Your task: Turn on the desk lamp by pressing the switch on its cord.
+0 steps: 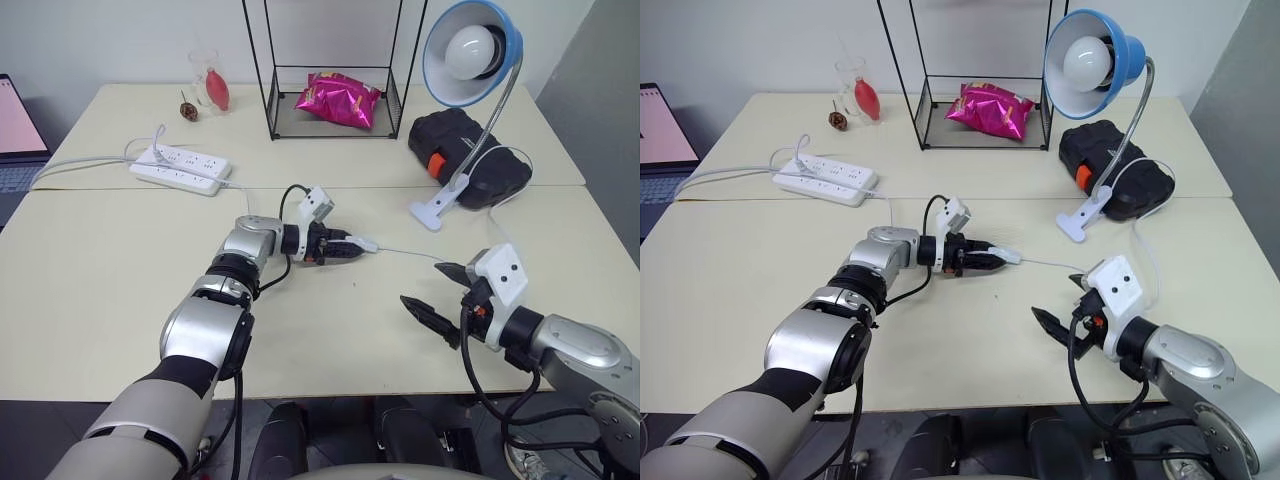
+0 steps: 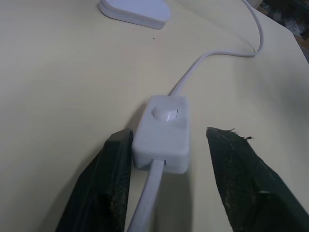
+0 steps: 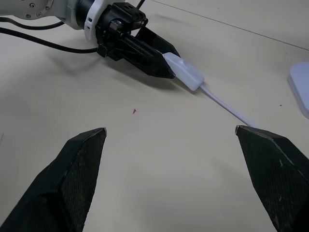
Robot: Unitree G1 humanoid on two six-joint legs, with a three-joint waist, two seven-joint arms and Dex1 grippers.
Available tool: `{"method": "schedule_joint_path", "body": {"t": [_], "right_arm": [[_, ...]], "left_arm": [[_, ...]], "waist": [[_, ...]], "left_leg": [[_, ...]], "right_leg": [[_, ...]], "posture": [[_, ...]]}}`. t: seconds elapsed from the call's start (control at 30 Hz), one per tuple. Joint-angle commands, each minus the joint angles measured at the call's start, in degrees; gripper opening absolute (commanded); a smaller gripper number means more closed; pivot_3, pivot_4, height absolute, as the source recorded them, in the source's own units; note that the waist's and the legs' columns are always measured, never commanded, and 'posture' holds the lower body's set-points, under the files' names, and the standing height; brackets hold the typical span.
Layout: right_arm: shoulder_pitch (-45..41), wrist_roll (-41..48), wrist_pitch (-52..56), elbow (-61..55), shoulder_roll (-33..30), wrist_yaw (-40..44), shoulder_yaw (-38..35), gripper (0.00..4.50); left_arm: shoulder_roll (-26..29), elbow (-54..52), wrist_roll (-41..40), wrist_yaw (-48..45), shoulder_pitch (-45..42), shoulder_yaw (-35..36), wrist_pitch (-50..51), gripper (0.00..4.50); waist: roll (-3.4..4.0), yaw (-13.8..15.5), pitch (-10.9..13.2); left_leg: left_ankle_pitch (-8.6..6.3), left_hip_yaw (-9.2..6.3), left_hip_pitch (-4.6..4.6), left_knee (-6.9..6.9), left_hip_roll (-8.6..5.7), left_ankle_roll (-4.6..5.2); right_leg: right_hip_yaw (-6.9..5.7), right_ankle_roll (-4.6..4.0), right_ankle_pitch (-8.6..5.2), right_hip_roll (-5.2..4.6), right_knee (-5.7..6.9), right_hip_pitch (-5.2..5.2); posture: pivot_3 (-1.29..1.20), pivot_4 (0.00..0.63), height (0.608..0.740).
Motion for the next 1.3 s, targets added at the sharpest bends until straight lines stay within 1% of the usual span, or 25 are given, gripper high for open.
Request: {"method": "schedule_joint_path", "body": {"t": [0.03, 0.1, 0.23, 0.33, 0.4, 0.5, 0.57, 0.63, 0.7, 0.77, 0.83, 0.97, 1.1, 1.3], "right_arm": [[-0.2, 0.5, -1.1, -2.2, -0.6, -0.1, -1.0, 4.50], [-0.2, 0.5, -1.1, -2.1, -0.7, 0.0, -0.9, 4.50], [-0.1, 0.3, -1.4, -1.6, -0.5, -0.1, -0.8, 4.50], [0.2, 0.5, -1.7, -1.4, 0.5, -0.7, -1.1, 4.50], [0.7, 1.2, -2.2, -1.3, 2.2, -1.5, -1.7, 4.50], [2.3, 2.3, -3.1, -1.4, 4.9, -2.5, -2.6, 4.50], [4.4, 3.5, -4.8, -1.7, 9.0, -4.1, -3.2, 4.50], [6.0, 4.9, -6.1, -1.4, 12.8, -5.6, -3.6, 4.50], [6.9, 10.7, -5.6, 0.0, 18.1, -8.4, -4.8, 4.50], [7.0, 15.8, -5.2, 1.3, 21.5, -10.8, -5.2, 4.50], [6.7, 19.5, -5.1, 2.3, 23.5, -13.2, -5.3, 4.50], [4.3, 25.8, -6.4, 5.9, 28.4, -19.6, -3.3, 4.50], [-0.7, 31.1, -8.5, 10.6, 33.7, -26.8, -2.1, 4.50], [-6.3, 37.9, -11.8, 15.4, 36.7, -32.9, -1.0, 4.50]], "left_arm": [[-0.4, -0.8, 0.9, -0.7, -0.1, 0.4, -2.3, 1.20], [-0.4, -1.3, 1.2, -1.1, 0.5, 0.3, -3.2, 1.09], [0.3, -3.4, 1.5, -1.5, 2.0, 0.3, -5.8, 1.09], [0.8, -6.9, 1.3, -0.1, 3.9, 0.9, -10.0, 1.09], [1.1, -12.2, 0.9, 0.2, 6.4, 0.9, -12.8, 1.09], [1.8, -23.0, 0.5, 1.3, 12.0, 0.5, -16.7, 1.09], [2.3, -31.9, -0.1, 2.9, 16.5, 0.6, -18.1, 1.09], [2.4, -40.1, -1.3, 4.7, 20.2, 1.0, -16.7, 1.09], [2.3, -49.1, -3.1, 7.5, 23.6, 1.6, -13.0, 1.09], [2.2, -54.9, -4.5, 10.2, 25.5, 2.1, -9.6, 1.09], [2.1, -58.8, -5.6, 12.5, 26.8, 2.4, -6.8, 1.09], [2.0, -65.2, -7.6, 16.6, 28.7, 2.6, -2.2, 1.09], [2.9, -68.0, -8.8, 17.9, 30.5, 2.2, -0.2, 1.09], [3.4, -69.4, -9.6, 19.0, 31.8, 1.6, 1.0, 1.09]], "waist": [[0.00, 0.0, 0.0], [0.00, 0.0, 0.0], [0.00, 0.0, 0.0], [0.00, 0.0, 0.0], [0.00, 0.0, 0.0], [0.00, 0.0, 0.0], [0.00, 0.2, 0.0], [0.01, 0.2, 0.0], [0.01, 0.2, 0.0], [0.01, 0.2, 0.0], [0.03, 0.1, 0.0], [0.05, -0.1, 0.0], [0.06, -0.4, 0.0], [0.06, -0.3, 0.0]], "left_leg": [[0.00, 0.00, 0.00, 0.00, 0.00, 0.00], [0.00, 0.00, 0.00, 0.00, 0.00, 0.00], [0.00, 0.00, 0.00, 0.00, 0.00, 0.00], [0.00, 0.00, 0.01, -0.01, 0.01, 0.00], [0.00, -0.01, 0.01, 0.00, 0.02, 0.00], [0.00, -0.01, 0.01, -0.02, 0.05, 0.00], [0.00, -0.01, 0.01, -0.01, 0.05, 0.00], [0.00, -0.02, 0.01, -0.02, 0.08, 0.00], [0.00, -0.04, 0.01, -0.02, 0.08, 0.00], [0.00, -0.06, 0.03, 0.02, 0.08, 0.00], [0.01, -0.07, 0.14, 0.04, 0.09, 0.01], [0.02, -0.06, 0.24, 0.02, 0.08, 0.02], [0.02, -0.06, 0.22, 0.01, 0.10, 0.02], [0.02, -0.06, 0.17, 0.00, 0.08, 0.02]], "right_leg": [[0.00, 0.00, 0.00, 0.00, 0.00, 0.00], [0.00, 0.00, 0.00, 0.00, 0.00, 0.00], [0.00, 0.00, 0.00, 0.00, 0.00, 0.00], [0.01, 0.00, 0.00, 0.00, 0.00, 0.00], [0.00, 0.00, 0.00, 0.00, 0.01, 0.00], [0.02, -0.01, 0.01, 0.00, 0.01, 0.00], [0.02, -0.02, 0.01, -0.01, 0.01, 0.00], [0.02, -0.03, 0.02, -0.02, 0.02, 0.00], [0.02, -0.07, 0.04, -0.02, 0.04, 0.00], [0.00, -0.02, 0.03, -0.03, 0.06, 0.03], [0.00, 0.00, 0.02, -0.03, 0.06, 0.15], [-0.01, 0.02, 0.02, -0.02, 0.00, 0.28], [0.00, 0.01, 0.02, 0.00, 0.01, 0.25], [-0.01, 0.01, 0.01, 0.00, -0.05, 0.24]], "posture": [[0.00, 0.150, 0.740], [0.00, 0.150, 0.740], [0.00, 0.150, 0.740], [0.00, 0.150, 0.740], [0.00, 0.150, 0.740], [0.00, 0.150, 0.740], [0.00, 0.150, 0.740], [0.00, 0.150, 0.740], [0.00, 0.150, 0.740], [0.00, 0.150, 0.740], [0.00, 0.150, 0.740], [0.00, 0.150, 0.740], [0.00, 0.150, 0.740], [0.00, 0.150, 0.740]]}}
